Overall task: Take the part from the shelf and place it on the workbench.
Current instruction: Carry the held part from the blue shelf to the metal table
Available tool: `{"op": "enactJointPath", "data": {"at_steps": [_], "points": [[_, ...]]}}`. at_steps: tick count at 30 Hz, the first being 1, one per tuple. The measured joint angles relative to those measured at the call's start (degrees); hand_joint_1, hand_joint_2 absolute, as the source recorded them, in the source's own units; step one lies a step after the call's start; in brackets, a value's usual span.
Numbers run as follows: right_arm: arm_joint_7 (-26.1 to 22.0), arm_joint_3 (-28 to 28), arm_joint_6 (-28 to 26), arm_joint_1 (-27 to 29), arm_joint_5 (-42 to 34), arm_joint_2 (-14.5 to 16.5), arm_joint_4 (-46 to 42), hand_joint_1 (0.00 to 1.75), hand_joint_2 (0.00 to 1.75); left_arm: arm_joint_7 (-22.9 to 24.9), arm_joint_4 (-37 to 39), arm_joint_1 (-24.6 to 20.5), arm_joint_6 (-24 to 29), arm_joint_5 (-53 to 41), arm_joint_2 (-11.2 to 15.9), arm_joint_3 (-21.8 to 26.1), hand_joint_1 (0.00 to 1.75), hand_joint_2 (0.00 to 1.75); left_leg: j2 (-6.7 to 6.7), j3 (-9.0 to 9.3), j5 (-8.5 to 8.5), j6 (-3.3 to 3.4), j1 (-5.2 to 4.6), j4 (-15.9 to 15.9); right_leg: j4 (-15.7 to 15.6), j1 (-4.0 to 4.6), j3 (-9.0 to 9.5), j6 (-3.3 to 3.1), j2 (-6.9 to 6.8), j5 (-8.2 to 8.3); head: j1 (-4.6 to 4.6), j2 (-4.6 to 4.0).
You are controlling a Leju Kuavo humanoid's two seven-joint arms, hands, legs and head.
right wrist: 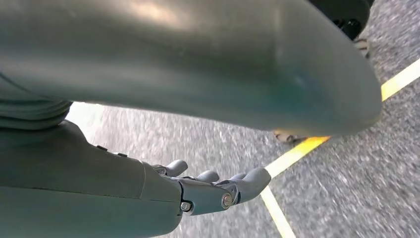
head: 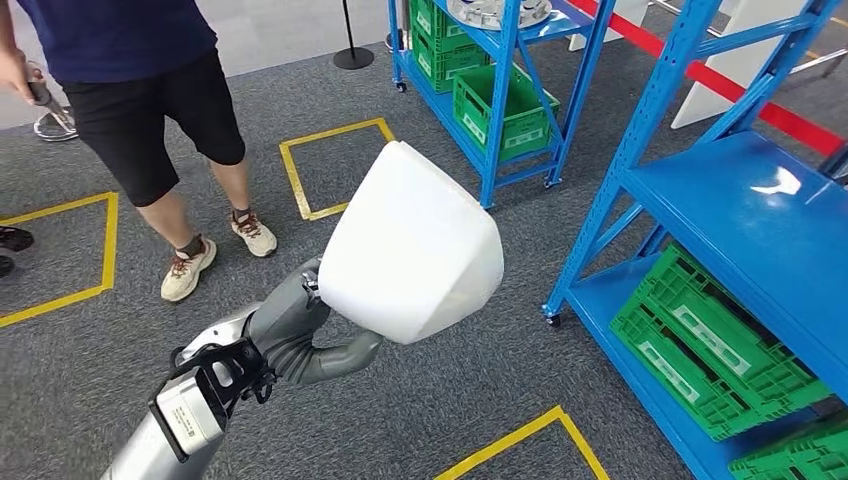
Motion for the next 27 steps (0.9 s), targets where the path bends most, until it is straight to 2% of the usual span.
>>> {"op": "enactJointPath", "data": {"at_steps": [2, 4, 5, 6, 7, 9, 10, 11, 13, 14, 16, 17, 18, 19, 20, 21, 22, 23, 24, 25, 26, 27], "points": [[0.2, 0.1, 0.3, 0.2, 0.4, 0.0, 0.0, 0.00, 0.00, -0.4, -0.1, 0.2, 0.3, 0.4, 0.1, 0.0, 1.75, 1.75, 3.71, -2.75, -3.38, -0.37, -0.09, 5.9, -0.3, 0.08, 0.17, -0.62, -1.60, 0.05, -0.45, 0.00], [0.5, 0.2, 0.4, 0.4, 0.7, -0.2, 0.0, 0.00, 0.00, -1.4, 0.2, 0.5, 0.5, 0.8, 0.4, 0.0, 1.75, 1.75, 5.27, -6.10, -6.53, -0.76, 0.09, 13.1, -0.3, 0.29, 0.19, -0.80, -3.30, -0.08, -0.64, 0.00], [0.6, 0.2, 0.4, 0.4, 0.7, -0.3, 0.0, 0.00, 0.00, -2.2, 0.5, 0.7, 0.5, 1.1, 0.7, 0.0, 1.75, 1.75, 5.48, -6.68, -6.72, -0.85, 0.16, 14.5, -0.2, 0.34, 0.21, -0.81, -4.11, -0.14, -0.66, 0.00], [0.7, 0.2, 0.4, 0.5, 0.6, -0.5, 0.0, 0.00, 0.00, -2.9, 0.9, 0.9, 0.6, 1.4, 1.0, -0.1, 1.75, 1.75, 5.68, -6.14, -5.89, -0.89, 0.21, 13.7, -0.2, 0.36, 0.28, -0.75, -4.86, -0.22, -0.69, 0.00], [0.7, 0.2, 0.4, 0.5, 0.5, -0.6, 0.0, 0.00, 0.00, -3.6, 1.2, 1.0, 0.6, 1.7, 1.3, -0.1, 1.75, 1.75, 6.11, -4.41, -4.24, -0.83, 0.22, 10.7, -0.2, 0.37, 0.40, -0.64, -5.58, -0.32, -0.74, 0.00], [0.2, 0.2, 0.4, 0.6, 0.0, -1.0, 0.0, 0.00, 0.00, -4.2, 1.7, 1.0, 0.7, 2.1, 1.5, -0.2, 1.75, 1.75, 8.62, 0.07, -1.28, -0.36, -0.02, 2.7, -0.1, 0.57, 0.75, -0.20, -6.86, -0.68, -0.85, 0.00], [-0.2, 0.2, 0.4, 0.6, -0.2, -1.2, 0.0, 0.00, 0.00, -4.4, 1.8, 0.9, 0.8, 2.2, 1.6, -0.3, 1.75, 1.75, 9.52, 1.55, -0.52, 0.05, -0.18, 0.0, -0.1, 0.71, 0.90, 0.08, -7.40, -0.86, -0.83, 0.00], [-0.6, 0.2, 0.4, 0.6, -0.3, -1.4, 0.0, 0.00, 0.00, -4.4, 1.9, 0.9, 0.8, 2.1, 1.6, -0.3, 1.75, 1.75, 10.02, 2.15, -0.36, 0.46, -0.37, -1.2, 0.0, 0.85, 1.03, 0.39, -7.90, -0.99, -0.78, 0.00], [-1.6, 0.2, 0.4, 0.5, -0.4, -1.8, 0.0, 0.00, 0.00, -4.5, 2.1, 0.8, 0.9, 1.9, 1.7, -0.4, 1.75, 1.75, 8.77, 2.01, -0.26, 1.26, -0.60, -1.4, -0.2, 0.83, 1.31, 1.05, -8.94, -1.07, -0.67, 0.00], [-2.1, 0.2, 0.5, 0.5, -0.5, -2.0, 0.0, 0.00, 0.00, -4.5, 2.2, 0.8, 0.9, 1.8, 1.7, -0.4, 1.75, 1.75, 8.15, 2.06, -0.11, 1.63, -0.56, -1.6, -0.1, 0.66, 1.46, 1.42, -8.64, -1.26, -0.64, 0.00], [-3.0, 0.2, 0.6, 0.4, -0.6, -2.3, 0.0, 0.00, 0.00, -4.6, 2.3, 0.6, 0.9, 1.4, 1.6, -0.5, 1.75, 1.75, 6.93, 2.28, 0.26, 2.31, -0.25, -2.1, 2.5, 0.32, 0.59, 2.01, -5.54, -3.04, -0.45, 0.00], [-3.3, 0.2, 0.6, 0.4, -0.6, -2.4, 0.0, 0.00, 0.00, -4.6, 2.4, 0.4, 0.9, 1.2, 1.5, -0.5, 1.75, 1.75, 6.34, 2.33, 0.38, 2.51, -0.10, -2.2, 5.6, 0.18, -0.79, 2.18, -3.50, -4.69, -0.24, 0.00], [-3.5, 0.2, 0.6, 0.5, -0.6, -2.5, 0.0, 0.00, 0.00, -4.6, 2.4, 0.3, 0.9, 1.0, 1.4, -0.6, 1.75, 1.75, 5.67, 2.28, 0.42, 2.63, -0.07, -2.2, 9.4, 0.17, -2.73, 2.27, -2.20, -6.54, -0.08, 0.00], [-3.6, 0.2, 0.6, 0.6, -0.5, -2.6, 0.0, 0.00, 0.00, -4.6, 2.4, 0.2, 0.9, 0.9, 1.2, -0.7, 1.75, 1.75, 4.93, 2.23, 0.44, 2.70, -0.11, -2.2, 13.1, 0.17, -4.73, 2.33, -1.74, -7.95, 0.08, 0.00], [-3.7, 0.2, 0.6, 0.7, -0.4, -2.7, 0.0, 0.00, 0.00, -4.5, 2.5, 0.2, 0.9, 0.8, 1.2, -0.7, 1.75, 1.75, 4.14, 2.19, 0.45, 2.72, -0.14, -2.1, 15.4, 0.18, -6.13, 2.34, -1.64, -8.35, 0.15, 0.00], [-3.7, 0.2, 0.6, 0.8, -0.3, -2.8, 0.0, 0.00, 0.00, -4.4, 2.5, 0.2, 0.9, 0.8, 1.1, -0.8, 1.75, 1.75, 3.32, 2.17, 0.45, 2.71, -0.15, -2.0, 15.7, 0.18, -6.61, 2.31, -1.59, -7.62, 0.19, 0.00], [-3.7, 0.2, 0.6, 0.9, -0.1, -2.9, 0.0, 0.00, 0.00, -4.3, 2.5, 0.2, 0.9, 0.8, 1.0, -0.9, 1.75, 1.75, 2.50, 2.17, 0.44, 2.65, -0.13, -1.9, 13.7, 0.14, -5.94, 2.23, -1.45, -5.79, 0.24, 0.00], [-3.7, 0.2, 0.6, 0.8, 0.0, -2.9, 0.0, 0.00, 0.00, -4.2, 2.5, 0.2, 1.0, 0.7, 0.9, -1.0, 1.75, 1.75, 1.73, 2.15, 0.41, 2.55, -0.09, -1.7, 10.0, 0.05, -4.34, 2.14, -0.83, -3.44, 0.30, 0.00], [-3.5, 0.2, 0.5, 0.8, 0.2, -3.0, 0.0, 0.00, 0.00, -4.2, 2.5, 0.1, 1.0, 0.6, 0.8, -1.0, 1.75, 1.75, 1.02, 2.05, 0.35, 2.32, -0.12, -1.5, 6.0, -0.05, -2.64, 2.09, 0.37, -1.71, 0.36, 0.00], [-3.3, 0.2, 0.4, 0.8, 0.4, -3.1, 0.0, 0.00, 0.00, -4.1, 2.5, 0.1, 1.1, 0.4, 0.8, -1.0, 1.75, 1.75, 0.32, 1.88, 0.31, 2.01, -0.13, -1.3, 2.9, -0.10, -1.29, 1.99, 1.29, -0.54, 0.40, 0.00], [-3.0, 0.2, 0.3, 0.7, 0.6, -3.1, 0.0, 0.00, 0.00, -4.1, 2.5, 0.1, 1.2, 0.1, 0.8, -1.1, 1.75, 1.75, -0.26, 1.68, 0.31, 1.64, -0.13, -1.2, 1.1, -0.07, -0.52, 1.84, 1.98, -0.13, 0.43, 0.00], [-2.6, 0.2, 0.1, 0.7, 0.8, -3.2, 0.0, 0.00, 0.00, -4.1, 2.5, 0.1, 1.3, -0.1, 0.8, -1.1, 1.75, 1.75, -0.84, 1.51, 0.38, 1.22, -0.12, -1.2, 0.7, 0.07, -0.36, 1.61, 2.06, -0.29, 0.44, 0.00]]}}
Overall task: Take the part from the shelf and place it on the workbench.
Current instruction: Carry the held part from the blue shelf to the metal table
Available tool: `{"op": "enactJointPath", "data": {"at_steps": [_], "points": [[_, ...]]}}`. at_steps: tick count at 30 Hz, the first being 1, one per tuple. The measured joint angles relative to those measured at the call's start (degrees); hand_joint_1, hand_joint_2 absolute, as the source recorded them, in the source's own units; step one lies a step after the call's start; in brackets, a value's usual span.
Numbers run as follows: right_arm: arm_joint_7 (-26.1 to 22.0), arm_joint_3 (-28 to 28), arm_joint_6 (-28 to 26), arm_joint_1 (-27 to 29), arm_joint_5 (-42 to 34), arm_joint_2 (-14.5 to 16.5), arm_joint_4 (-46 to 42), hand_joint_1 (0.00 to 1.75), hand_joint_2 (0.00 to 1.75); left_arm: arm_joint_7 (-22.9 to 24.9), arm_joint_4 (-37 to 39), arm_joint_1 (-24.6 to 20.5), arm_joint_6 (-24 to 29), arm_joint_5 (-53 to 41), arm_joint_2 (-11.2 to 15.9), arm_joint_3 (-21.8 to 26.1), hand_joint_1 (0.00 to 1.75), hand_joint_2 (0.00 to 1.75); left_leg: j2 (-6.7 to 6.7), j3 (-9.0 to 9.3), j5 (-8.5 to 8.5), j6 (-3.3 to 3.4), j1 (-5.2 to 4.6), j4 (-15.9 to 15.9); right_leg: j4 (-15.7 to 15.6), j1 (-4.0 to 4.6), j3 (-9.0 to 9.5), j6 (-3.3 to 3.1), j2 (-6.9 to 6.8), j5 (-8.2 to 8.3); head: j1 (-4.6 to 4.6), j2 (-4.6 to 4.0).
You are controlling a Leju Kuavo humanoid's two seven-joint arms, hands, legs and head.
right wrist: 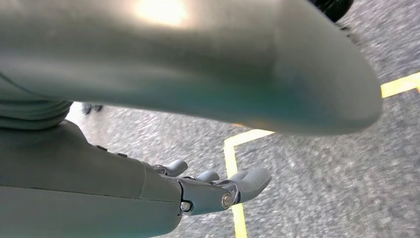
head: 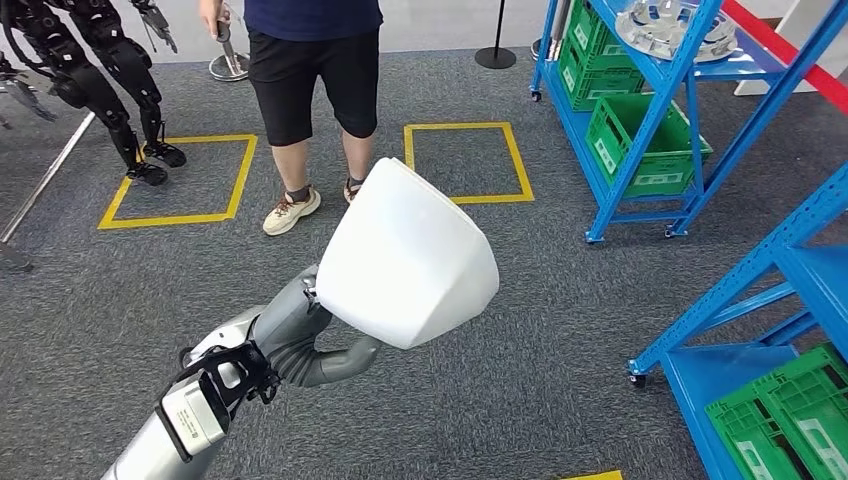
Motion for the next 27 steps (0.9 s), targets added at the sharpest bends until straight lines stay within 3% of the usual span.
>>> {"op": "enactJointPath", "data": {"at_steps": [2, 4, 6, 8, 9, 10, 11, 13, 14, 15, 17, 19, 21, 23, 24, 25, 26, 27], "points": [[1.1, 0.0, -0.4, -0.1, 0.4, -0.1, 0.0, 0.00, 0.00, 0.0, -0.1, 0.1, 0.1, -0.2, 0.1, 0.0, 1.75, 1.75, -0.51, -0.31, 0.20, -0.75, 0.19, -0.2, -0.3, 0.09, 0.11, -0.84, -1.39, 0.30, -0.02, 0.00], [2.1, 0.1, -0.6, -0.2, 0.7, -0.1, 0.0, 0.00, 0.00, 0.1, -0.3, 0.2, 0.1, -0.3, 0.3, 0.0, 1.75, 1.75, 2.08, -1.43, -1.28, -1.21, 0.12, 2.0, -0.7, 0.04, 0.27, -1.77, -2.79, 0.60, -0.37, 0.00], [2.5, 0.1, -0.7, 0.0, 0.9, -0.2, 0.0, 0.00, 0.00, 0.2, -0.4, 0.3, 0.1, -0.6, 0.4, -0.1, 1.75, 1.75, 5.37, -4.31, -5.06, -1.51, 0.07, 8.4, -0.8, 0.25, 0.31, -2.31, -4.28, 0.59, -0.79, 0.00], [2.7, 0.1, -0.6, 0.2, 0.9, -0.2, 0.0, 0.00, 0.00, 0.4, -0.4, 0.7, 0.1, -0.8, 0.4, -0.2, 1.75, 1.75, 6.19, -7.21, -7.75, -1.77, 0.20, 14.9, -0.8, 0.47, 0.28, -2.47, -5.93, 0.50, -0.89, 0.00], [2.7, 0.1, -0.6, 0.2, 0.9, -0.2, 0.0, 0.00, 0.00, 0.5, -0.4, 0.9, 0.1, -0.8, 0.4, -0.2, 1.75, 1.75, 6.32, -7.42, -7.60, -1.80, 0.23, 15.6, -0.8, 0.54, 0.30, -2.48, -6.75, 0.45, -0.90, 0.00], [2.7, 0.1, -0.6, 0.2, 0.9, -0.3, 0.0, 0.00, 0.00, 0.5, -0.4, 1.0, 0.1, -0.9, 0.5, -0.2, 1.75, 1.75, 6.57, -6.48, -6.45, -1.77, 0.25, 14.1, -0.8, 0.59, 0.36, -2.44, -7.53, 0.38, -0.93, 0.00], [2.7, 0.1, -0.6, 0.2, 0.9, -0.3, 0.0, 0.00, 0.00, 0.6, -0.5, 1.2, 0.1, -0.9, 0.5, -0.3, 1.75, 1.75, 7.19, -4.51, -4.68, -1.64, 0.22, 10.5, -0.8, 0.63, 0.48, -2.36, -8.27, 0.29, -0.96, 0.00], [2.7, 0.1, -0.6, 0.2, 0.9, -0.3, 0.0, 0.00, 0.00, 0.7, -0.7, 1.2, 0.1, -1.0, 0.5, -0.3, 1.75, 1.75, 9.78, -0.38, -1.99, -0.98, -0.08, 2.9, -0.7, 0.83, 0.81, -1.96, -9.52, -0.02, -0.99, 0.00], [2.7, 0.1, -0.6, 0.2, 0.9, -0.3, 0.0, 0.00, 0.00, 0.8, -0.9, 1.2, 0.1, -1.0, 0.5, -0.3, 1.75, 1.75, 10.62, 0.77, -1.38, -0.61, -0.25, 0.7, -0.7, 0.90, 0.97, -1.67, -10.02, -0.14, -0.96, 0.00], [2.7, 0.1, -0.6, 0.1, 0.9, -0.3, 0.0, 0.00, 0.00, 1.0, -1.0, 1.2, 0.1, -1.0, 0.6, -0.3, 1.75, 1.75, 10.92, 1.12, -1.27, -0.22, -0.45, -0.1, -0.7, 0.96, 1.12, -1.33, -10.54, -0.22, -0.93, 0.00], [2.7, 0.2, -0.6, -0.1, 1.0, -0.2, 0.0, 0.00, 0.00, 1.3, -1.3, 1.2, 0.1, -1.0, 0.6, -0.3, 1.75, 1.75, 9.55, 1.03, -0.92, 0.46, -0.53, -0.3, -0.8, 0.87, 1.40, -0.60, -11.41, -0.30, -0.89, 0.00], [2.6, 0.3, -0.6, -0.2, 1.1, -0.2, 0.0, 0.00, 0.00, 1.7, -1.8, 1.2, 0.1, -1.0, 0.6, -0.3, 1.75, 1.75, 8.25, 1.12, -0.46, 1.19, -0.29, -0.8, 0.8, 0.59, 0.93, 0.09, -9.19, -1.52, -0.76, 0.00], [2.6, 0.5, -0.5, -0.2, 1.2, -0.2, 0.0, 0.00, 0.00, 2.2, -2.2, 1.3, 0.1, -1.2, 0.3, -0.4, 1.75, 1.75, 6.89, 1.10, -0.15, 1.59, -0.06, -1.1, 6.8, 0.34, -1.84, 0.55, -5.37, -4.81, -0.41, 0.00], [2.6, 0.5, -0.5, 0.1, 1.2, -0.1, 0.0, 0.00, 0.00, 2.7, -2.4, 1.5, 0.1, -1.4, 0.2, -0.5, 1.75, 1.75, 5.31, 0.87, -0.07, 1.70, -0.09, -0.9, 13.7, 0.31, -5.47, 0.74, -4.06, -7.38, -0.17, 0.00], [2.6, 0.5, -0.6, 0.3, 1.2, -0.1, 0.0, 0.00, 0.00, 2.9, -2.4, 1.7, 0.1, -1.4, 0.2, -0.5, 1.75, 1.75, 4.47, 0.79, -0.05, 1.71, -0.11, -0.8, 15.0, 0.31, -6.31, 0.75, -3.95, -7.21, -0.13, 0.00], [2.6, 0.5, -0.6, 0.3, 1.2, -0.1, 0.0, 0.00, 0.00, 3.0, -2.4, 1.8, 0.1, -1.5, 0.2, -0.5, 1.75, 1.75, 3.64, 0.73, -0.05, 1.68, -0.09, -0.6, 14.0, 0.28, -6.04, 0.71, -3.83, -5.93, -0.08, 0.00], [2.6, 0.5, -0.6, 0.3, 1.1, -0.1, 0.0, 0.00, 0.00, 3.0, -2.4, 2.0, 0.0, -1.6, 0.1, -0.5, 1.75, 1.75, 2.80, 0.69, -0.05, 1.59, -0.06, -0.5, 11.0, 0.21, -4.71, 0.63, -3.47, -3.89, -0.03, 0.00], [2.6, 0.5, -0.6, 0.3, 1.1, -0.1, 0.0, 0.00, 0.00, 3.0, -2.4, 2.0, -0.1, -1.8, 0.1, -0.5, 1.75, 1.75, 2.03, 0.63, -0.05, 1.44, 0.01, -0.3, 7.0, 0.04, -2.84, 0.56, -2.27, -2.02, 0.03, 0.00]]}}
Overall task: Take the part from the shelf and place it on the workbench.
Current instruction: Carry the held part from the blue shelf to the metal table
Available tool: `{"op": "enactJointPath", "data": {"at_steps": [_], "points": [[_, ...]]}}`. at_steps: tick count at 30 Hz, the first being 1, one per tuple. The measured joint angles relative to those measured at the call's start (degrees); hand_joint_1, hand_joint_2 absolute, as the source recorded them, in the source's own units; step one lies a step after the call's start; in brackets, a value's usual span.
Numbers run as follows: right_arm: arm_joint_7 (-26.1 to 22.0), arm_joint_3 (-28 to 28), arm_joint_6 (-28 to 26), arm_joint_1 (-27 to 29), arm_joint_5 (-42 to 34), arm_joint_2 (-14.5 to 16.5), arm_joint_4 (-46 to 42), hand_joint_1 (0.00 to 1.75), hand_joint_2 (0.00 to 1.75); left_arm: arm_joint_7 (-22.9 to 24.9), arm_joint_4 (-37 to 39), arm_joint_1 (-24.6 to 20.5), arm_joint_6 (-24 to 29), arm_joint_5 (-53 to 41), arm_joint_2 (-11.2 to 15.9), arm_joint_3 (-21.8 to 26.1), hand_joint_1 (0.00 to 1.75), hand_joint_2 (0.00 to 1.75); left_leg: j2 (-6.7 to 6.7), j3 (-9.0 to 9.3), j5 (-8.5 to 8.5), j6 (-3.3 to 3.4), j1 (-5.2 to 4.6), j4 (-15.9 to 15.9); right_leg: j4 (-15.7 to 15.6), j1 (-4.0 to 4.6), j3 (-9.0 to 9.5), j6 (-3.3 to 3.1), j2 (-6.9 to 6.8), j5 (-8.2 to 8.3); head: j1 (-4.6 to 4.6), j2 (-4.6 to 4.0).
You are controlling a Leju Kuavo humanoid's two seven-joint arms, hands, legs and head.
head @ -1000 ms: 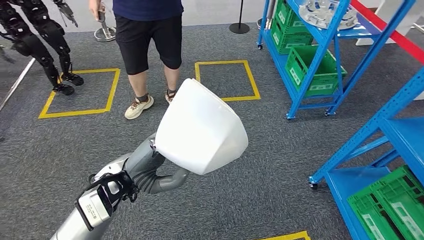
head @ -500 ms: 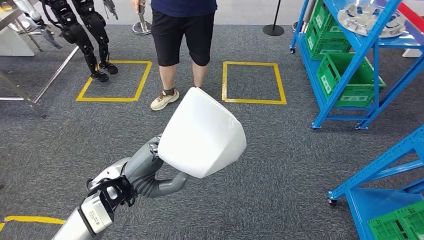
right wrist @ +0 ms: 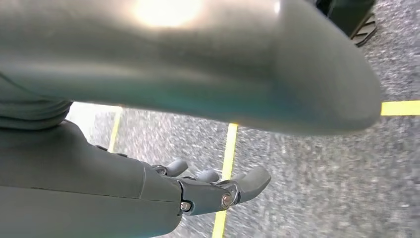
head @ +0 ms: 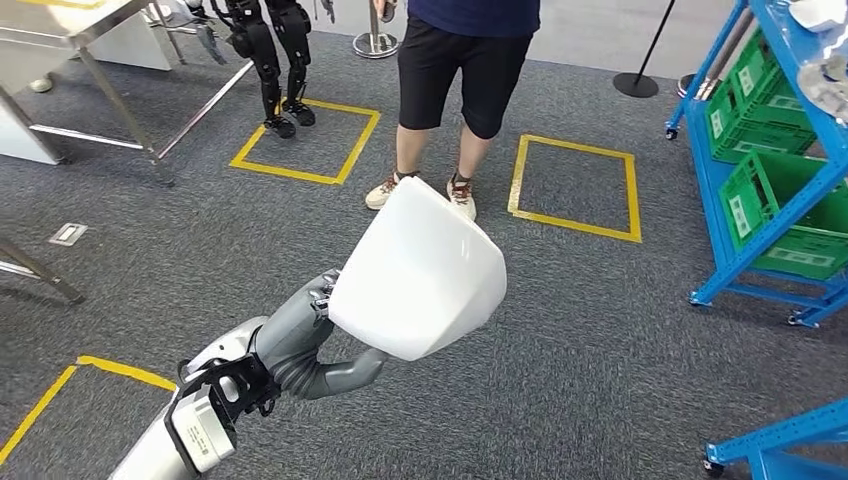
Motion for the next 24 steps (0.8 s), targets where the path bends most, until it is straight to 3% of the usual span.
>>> {"op": "enactJointPath", "data": {"at_steps": [2, 3, 5, 6, 8, 9, 10, 12, 13, 14, 16, 18, 19, 21, 22, 24], "points": [[0.1, 0.0, 0.0, 0.0, -0.1, 0.0, 0.0, 0.00, 0.00, 0.0, 0.0, 0.0, -0.2, -0.2, -0.1, 0.0, 1.75, 1.75, -1.45, -0.33, 0.08, -0.64, 0.04, 0.3, -5.9, -0.05, 2.69, -0.14, 2.47, 1.99, 0.10, 0.00], [0.1, 0.0, 0.0, 0.0, -0.1, 0.1, 0.0, 0.00, 0.00, 0.0, -0.1, 0.1, -0.3, -0.3, -0.2, 0.0, 1.75, 1.75, -2.02, -0.55, 0.20, -1.05, 0.09, 0.3, -6.9, 0.00, 3.09, -0.31, 3.16, 2.05, 0.14, 0.00], [0.1, 0.0, 0.0, 0.1, -0.1, 0.1, 0.0, 0.00, 0.00, 0.1, -0.2, 0.1, -0.3, -0.6, -0.2, -0.1, 1.75, 1.75, -3.19, -0.99, 0.53, -1.90, 0.19, 0.1, -7.1, 0.20, 3.06, -1.00, 2.09, 2.27, 0.17, 0.00], [0.1, 0.0, 0.0, 0.1, -0.1, 0.1, 0.0, 0.00, 0.00, 0.2, -0.4, 0.1, -0.4, -0.7, -0.3, -0.1, 1.75, 1.75, -2.75, -1.21, 0.46, -2.18, 0.19, 0.2, -7.3, 0.23, 3.11, -1.42, 1.36, 2.45, 0.16, 0.00], [-0.2, 0.0, 0.0, 0.0, -0.1, 0.2, 0.0, 0.00, 0.00, 0.6, -0.6, 0.2, -0.5, -1.2, -0.2, 0.0, 1.75, 1.75, 0.24, -2.65, -1.46, -2.50, 0.00, 3.2, -7.7, 0.19, 3.12, -2.24, -0.20, 2.78, -0.24, 0.00], [-0.4, 0.0, 0.0, 0.0, 0.0, 0.2, 0.0, 0.00, 0.00, 0.8, -0.7, 0.2, -0.6, -1.3, -0.2, 0.0, 1.75, 1.75, 2.29, -4.02, -3.34, -2.54, -0.08, 6.3, -7.8, 0.28, 3.07, -2.50, -0.99, 2.84, -0.49, 0.00], [-0.5, 0.0, 0.0, 0.1, 0.0, 0.2, 0.0, 0.00, 0.00, 1.0, -0.7, 0.2, -0.8, -1.4, -0.2, 0.0, 1.75, 1.75, 3.49, -5.70, -5.34, -2.62, -0.10, 10.1, -7.8, 0.41, 2.98, -2.64, -1.81, 2.84, -0.74, 0.00], [-0.6, 0.0, 0.0, 0.2, 0.1, 0.2, 0.0, 0.00, 0.00, 1.4, -0.8, 0.4, -1.1, -1.6, -0.1, 0.0, 1.75, 1.75, 4.22, -7.82, -7.35, -2.71, -0.07, 15.4, -7.7, 0.62, 2.86, -2.72, -3.61, 2.81, -0.87, 0.00], [-0.7, 0.0, 0.1, 0.2, 0.1, 0.2, 0.0, 0.00, 0.00, 1.6, -0.7, 0.4, -1.3, -1.7, -0.1, 0.0, 1.75, 1.75, 4.37, -7.40, -6.81, -2.66, -0.08, 15.1, -7.7, 0.68, 2.83, -2.73, -4.50, 2.80, -0.90, 0.00], [-0.7, 0.0, 0.1, 0.1, 0.1, 0.2, 0.0, 0.00, 0.00, 1.7, -0.7, 0.5, -1.5, -1.8, -0.1, 0.0, 1.75, 1.75, 4.71, -5.89, -5.46, -2.55, -0.11, 12.7, -7.7, 0.73, 2.84, -2.72, -5.33, 2.77, -0.92, 0.00], [-0.7, 0.0, 0.2, 0.0, 0.0, 0.2, 0.0, 0.00, 0.00, 1.9, -0.8, 0.4, -1.9, -2.0, -0.1, 0.0, 1.75, 1.75, 7.28, -1.34, -2.70, -2.02, -0.41, 5.1, -7.6, 0.93, 3.00, -2.52, -6.78, 2.62, -0.97, 0.00], [-0.7, 0.0, 0.2, -0.1, -0.1, 0.3, 0.0, 0.00, 0.00, 1.9, -0.8, 0.3, -2.2, -2.1, -0.3, 0.0, 1.75, 1.75, 9.22, 1.04, -1.76, -1.32, -0.78, 0.6, -7.5, 1.09, 3.22, -1.98, -7.92, 2.45, -0.92, 0.00], [-0.6, 0.0, 0.1, -0.1, -0.2, 0.3, 0.0, 0.00, 0.00, 1.9, -0.8, 0.2, -2.3, -2.1, -0.3, 0.0, 1.75, 1.75, 9.09, 1.02, -1.85, -0.99, -0.95, 0.2, -7.5, 1.10, 3.34, -1.65, -8.51, 2.41, -0.89, 0.00], [-0.6, 0.0, 0.0, -0.3, -0.5, 0.3, 0.0, 0.00, 0.00, 1.9, -0.9, 0.1, -2.6, -2.1, -0.4, 0.0, 1.75, 1.75, 7.59, 0.90, -1.41, -0.39, -0.88, -0.1, -7.5, 0.95, 3.64, -0.93, -9.21, 2.25, -0.84, 0.00], [-0.6, 0.0, -0.1, -0.3, -0.6, 0.3, 0.0, 0.00, 0.00, 1.9, -1.0, 0.0, -2.7, -2.1, -0.4, 0.0, 1.75, 1.75, 6.90, 0.96, -1.14, -0.06, -0.71, -0.3, -6.9, 0.82, 3.54, -0.57, -8.25, 1.73, -0.81, 0.00], [-0.4, 0.0, -0.2, -0.3, -0.8, 0.4, 0.0, 0.00, 0.00, 1.9, -1.0, -0.5, -3.0, -2.2, -0.7, -0.1, 1.75, 1.75, 5.56, 1.07, -0.65, 0.44, -0.32, -0.7, -2.4, 0.48, 1.70, 0.10, -4.55, -1.04, -0.52, 0.00]]}}
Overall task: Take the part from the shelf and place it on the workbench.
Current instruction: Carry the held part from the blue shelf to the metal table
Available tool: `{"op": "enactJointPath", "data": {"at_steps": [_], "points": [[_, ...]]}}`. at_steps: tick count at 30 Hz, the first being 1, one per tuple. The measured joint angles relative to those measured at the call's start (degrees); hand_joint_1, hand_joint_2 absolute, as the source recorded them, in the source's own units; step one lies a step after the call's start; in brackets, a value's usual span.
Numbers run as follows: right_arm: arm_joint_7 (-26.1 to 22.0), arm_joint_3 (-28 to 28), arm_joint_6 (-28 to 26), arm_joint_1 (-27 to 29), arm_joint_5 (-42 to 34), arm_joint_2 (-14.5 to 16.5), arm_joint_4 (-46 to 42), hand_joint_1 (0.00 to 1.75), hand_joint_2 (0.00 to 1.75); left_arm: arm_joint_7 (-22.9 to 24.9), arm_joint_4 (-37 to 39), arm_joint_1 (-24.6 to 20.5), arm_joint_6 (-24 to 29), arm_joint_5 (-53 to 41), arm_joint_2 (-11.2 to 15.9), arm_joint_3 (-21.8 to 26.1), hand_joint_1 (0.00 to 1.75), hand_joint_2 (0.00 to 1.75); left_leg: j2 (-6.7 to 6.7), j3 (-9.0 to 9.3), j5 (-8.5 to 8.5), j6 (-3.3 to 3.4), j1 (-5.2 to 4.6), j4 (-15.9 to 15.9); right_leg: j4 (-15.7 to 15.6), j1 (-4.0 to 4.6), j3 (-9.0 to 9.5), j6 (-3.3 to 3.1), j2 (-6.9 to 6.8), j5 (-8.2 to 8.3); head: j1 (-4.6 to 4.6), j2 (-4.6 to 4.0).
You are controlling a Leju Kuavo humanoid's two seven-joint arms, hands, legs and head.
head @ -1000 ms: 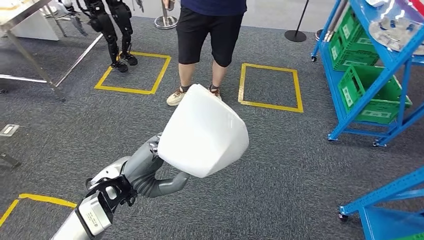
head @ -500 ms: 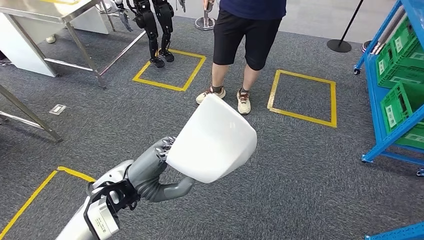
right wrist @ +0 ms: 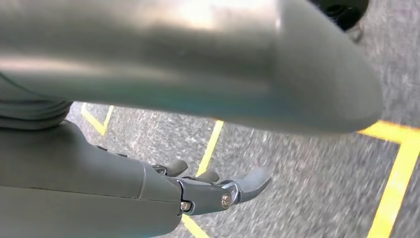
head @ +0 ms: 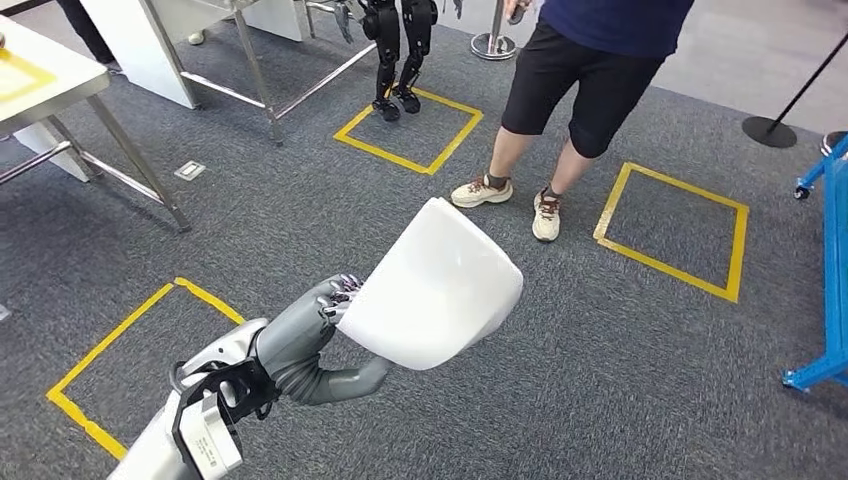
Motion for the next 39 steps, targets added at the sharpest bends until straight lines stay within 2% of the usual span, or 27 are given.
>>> {"op": "enactJointPath", "data": {"at_steps": [2, 3, 4, 6, 8, 10, 12, 14, 16, 18, 19, 20, 21, 22, 24, 25, 27, 28, 30, 31, 32, 33, 34, 35, 36, 37, 39], "points": [[0.1, 0.0, 0.0, 0.3, -0.1, 0.1, 0.0, 0.00, 0.00, 0.1, 0.1, -0.3, -0.3, 0.0, -0.2, 0.0, 1.75, 1.75, -1.49, -0.32, 0.17, 0.21, 0.05, 0.1, 7.5, -0.15, -3.69, 0.36, 2.45, -3.53, 0.32, 0.00], [0.2, 0.0, -0.1, 0.4, -0.1, 0.1, 0.0, 0.00, 0.00, 0.2, 0.2, -0.4, -0.6, 0.0, -0.3, 0.0, 1.75, 1.75, -2.31, -0.43, 0.21, 0.23, 0.04, 0.1, 9.9, -0.16, -5.01, 0.43, 2.74, -4.15, 0.41, 0.00], [0.2, 0.0, -0.1, 0.5, -0.2, 0.1, 0.0, 0.00, 0.00, 0.3, 0.3, -0.4, -0.7, 0.0, -0.3, 0.0, 1.75, 1.75, -3.15, -0.51, 0.24, 0.21, 0.03, 0.2, 10.5, -0.17, -5.44, 0.42, 2.87, -3.65, 0.46, 0.00], [0.1, 0.0, -0.2, 0.5, -0.4, 0.1, 0.0, 0.00, 0.00, 0.4, 0.3, -0.5, -1.2, 0.0, -0.4, 0.0, 1.75, 1.75, -4.76, -0.55, 0.28, 0.04, 0.06, 0.5, 4.8, -0.22, -3.01, 0.19, 3.74, 0.21, 0.56, 0.00], [0.0, 0.0, -0.2, 0.4, -0.4, 0.0, 0.0, 0.00, 0.00, 0.6, 0.3, -0.7, -1.5, 0.0, -0.7, 0.0, 1.75, 1.75, -6.14, -0.73, 0.31, -0.40, 0.03, 0.7, -2.6, -0.30, 0.34, -0.11, 6.15, 3.13, 0.65, 0.00], [-0.1, 0.0, -0.2, 0.4, -0.5, 0.0, 0.0, 0.00, 0.00, 0.8, 0.3, -0.7, -1.7, 0.0, -0.9, -0.1, 1.75, 1.75, -7.26, -1.11, 0.46, -1.11, 0.08, 0.8, -5.3, -0.17, 1.45, -0.36, 7.12, 3.56, 0.71, 0.00], [-0.2, 0.0, -0.2, 0.3, -0.5, 0.1, 0.0, 0.00, 0.00, 0.9, 0.3, -0.8, -1.8, 0.0, -1.0, -0.1, 1.75, 1.75, -8.08, -1.50, 0.66, -1.82, 0.20, 0.6, -5.6, -0.15, 1.49, -0.90, 5.77, 3.85, 0.73, 0.00], [-0.2, 0.0, -0.2, 0.3, -0.5, 0.2, 0.0, 0.00, 0.00, 0.9, 0.3, -0.9, -1.8, 0.0, -0.9, -0.2, 1.75, 1.75, -6.06, -2.60, -0.66, -2.26, 0.03, 2.6, -6.1, -0.37, 1.63, -1.76, 4.37, 4.10, 0.39, 0.00], [-0.3, 0.0, -0.2, 0.4, -0.5, 0.2, 0.0, 0.00, 0.00, 0.9, 0.3, -1.0, -1.9, 0.0, -0.9, -0.3, 1.75, 1.75, -2.70, -5.49, -4.26, -2.57, -0.05, 8.9, -6.3, -0.35, 1.68, -2.32, 2.83, 4.07, -0.09, 0.00], [-0.2, 0.0, -0.2, 0.5, -0.5, 0.2, 0.0, 0.00, 0.00, 0.9, 0.5, -1.0, -1.9, 0.0, -0.9, -0.3, 1.75, 1.75, -1.46, -8.64, -7.10, -2.97, 0.20, 15.7, -6.2, -0.25, 1.66, -2.42, 1.15, 3.97, -0.27, 0.00], [-0.2, 0.0, -0.2, 0.5, -0.5, 0.2, 0.0, 0.00, 0.00, 0.9, 0.7, -1.0, -2.0, 0.0, -0.9, -0.3, 1.75, 1.75, -1.24, -9.06, -7.06, -3.13, 0.32, 16.8, -6.2, -0.25, 1.68, -2.38, 0.33, 3.91, -0.31, 0.00], [-0.2, 0.0, -0.2, 0.5, -0.6, 0.2, 0.0, 0.00, 0.00, 0.8, 0.8, -1.0, -2.2, 0.1, -0.8, -0.3, 1.75, 1.75, -0.97, -8.27, -5.94, -3.25, 0.45, 15.5, -6.2, -0.26, 1.75, -2.28, -0.46, 3.84, -0.35, 0.00], [-0.3, -0.1, -0.2, 0.5, -0.7, 0.2, 0.0, 0.00, 0.00, 0.7, 1.0, -1.0, -2.5, 0.2, -0.8, -0.3, 1.75, 1.75, -0.39, -6.43, -4.11, -3.30, 0.54, 12.2, -6.2, -0.28, 1.90, -2.12, -1.21, 3.72, -0.39, 0.00], [-0.3, -0.1, -0.2, 0.5, -0.7, 0.2, 0.0, 0.00, 0.00, 0.6, 1.2, -1.1, -2.8, 0.3, -0.8, -0.3, 1.75, 1.75, 1.06, -4.16, -2.43, -3.28, 0.55, 8.0, -6.1, -0.23, 2.08, -1.88, -1.86, 3.55, -0.45, 0.00], [-0.5, -0.2, -0.2, 0.4, -0.9, 0.2, 0.0, 0.00, 0.00, 0.2, 1.6, -1.3, -3.3, 0.7, -0.7, -0.3, 1.75, 1.75, 3.32, -0.98, -0.69, -2.63, 0.39, 2.1, -5.9, 0.11, 2.40, -1.27, -2.96, 3.13, -0.46, 0.00], [-0.6, -0.3, -0.2, 0.4, -1.0, 0.2, 0.0, 0.00, 0.00, 0.1, 1.8, -1.4, -3.4, 0.8, -0.7, -0.4, 1.75, 1.75, 3.78, -0.54, -0.67, -2.20, 0.25, 1.1, -5.9, 0.29, 2.54, -0.96, -3.47, 2.99, -0.40, 0.00], [-0.8, -0.5, -0.1, 0.3, -1.0, 0.2, 0.0, 0.00, 0.00, 0.0, 2.2, -1.5, -3.7, 0.9, -0.7, -0.4, 1.75, 1.75, 2.35, -0.71, -0.59, -1.32, 0.17, 1.0, -5.9, 0.35, 2.86, -0.33, -4.53, 2.81, -0.21, 0.00], [-0.9, -0.6, -0.1, 0.2, -1.1, 0.2, 0.0, 0.00, 0.00, 0.0, 2.3, -1.6, -3.9, 0.9, -0.8, -0.4, 1.75, 1.75, 1.68, -0.74, -0.47, -0.99, 0.25, 0.9, -5.6, 0.19, 2.92, 0.07, -3.98, 2.46, -0.16, 0.00], [-1.2, -0.6, 0.0, 0.3, -1.0, 0.3, 0.0, 0.00, 0.00, 0.0, 2.5, -2.0, -4.0, 1.0, -1.0, -0.4, 1.75, 1.75, 0.30, -0.76, -0.19, -0.35, 0.54, 0.8, -2.1, -0.16, 1.48, 0.74, -0.76, 0.14, 0.10, 0.00], [-1.3, -0.7, 0.0, 0.3, -1.0, 0.3, 0.0, 0.00, 0.00, 0.0, 2.6, -2.1, -4.1, 1.0, -1.1, -0.5, 1.75, 1.75, -0.40, -0.83, -0.13, -0.16, 0.58, 0.8, 1.5, -0.30, -0.19, 0.94, 1.21, -1.71, 0.26, 0.00], [-1.4, -0.7, 0.0, 0.5, -1.0, 0.3, 0.0, 0.00, 0.00, 0.1, 2.7, -2.2, -4.2, 1.0, -1.2, -0.5, 1.75, 1.75, -1.15, -0.90, -0.09, -0.02, 0.57, 0.8, 5.6, -0.33, -2.30, 1.02, 2.30, -3.52, 0.39, 0.00], [-1.4, -0.7, 0.0, 0.6, -1.0, 0.3, 0.0, 0.00, 0.00, 0.1, 2.8, -2.3, -4.3, 0.9, -1.3, -0.5, 1.75, 1.75, -1.97, -0.94, -0.08, 0.04, 0.55, 0.8, 9.1, -0.32, -4.20, 1.04, 2.74, -4.67, 0.48, 0.00], [-1.5, -0.7, 0.0, 0.7, -1.0, 0.3, 0.0, 0.00, 0.00, 0.2, 2.9, -2.2, -4.3, 0.9, -1.3, -0.5, 1.75, 1.75, -2.82, -0.93, -0.07, 0.04, 0.52, 0.8, 10.7, -0.31, -5.31, 0.99, 2.87, -4.67, 0.52, 0.00], [-1.5, -0.7, 0.0, 0.7, -0.9, 0.3, 0.0, 0.00, 0.00, 0.3, 3.0, -2.2, -4.4, 0.9, -1.3, -0.5, 1.75, 1.75, -3.68, -0.89, -0.06, 0.02, 0.51, 0.9, 10.1, -0.33, -5.34, 0.88, 2.99, -3.49, 0.58, 0.00], [-1.5, -0.7, 0.0, 0.7, -0.9, 0.3, 0.0, 0.00, 0.00, 0.4, 3.0, -2.2, -4.5, 0.8, -1.4, -0.5, 1.75, 1.75, -4.52, -0.83, -0.04, -0.02, 0.51, 0.9, 7.3, -0.37, -4.25, 0.71, 3.34, -1.38, 0.62, 0.00], [-1.6, -0.7, 0.0, 0.6, -0.8, 0.3, 0.0, 0.00, 0.00, 0.5, 3.0, -2.2, -4.5, 0.8, -1.4, -0.6, 1.75, 1.75, -5.30, -0.79, -0.02, -0.09, 0.55, 1.0, 3.2, -0.46, -2.49, 0.51, 4.36, 0.99, 0.68, 0.00], [-1.6, -0.7, 0.0, 0.6, -0.6, 0.3, 0.0, 0.00, 0.00, 0.7, 3.0, -2.2, -4.6, 0.7, -1.6, -0.6, 1.75, 1.75, -6.74, -0.95, 0.03, -0.60, 0.47, 1.1, -3.6, -0.56, 0.43, 0.19, 6.59, 3.64, 0.76, 0.00]]}}
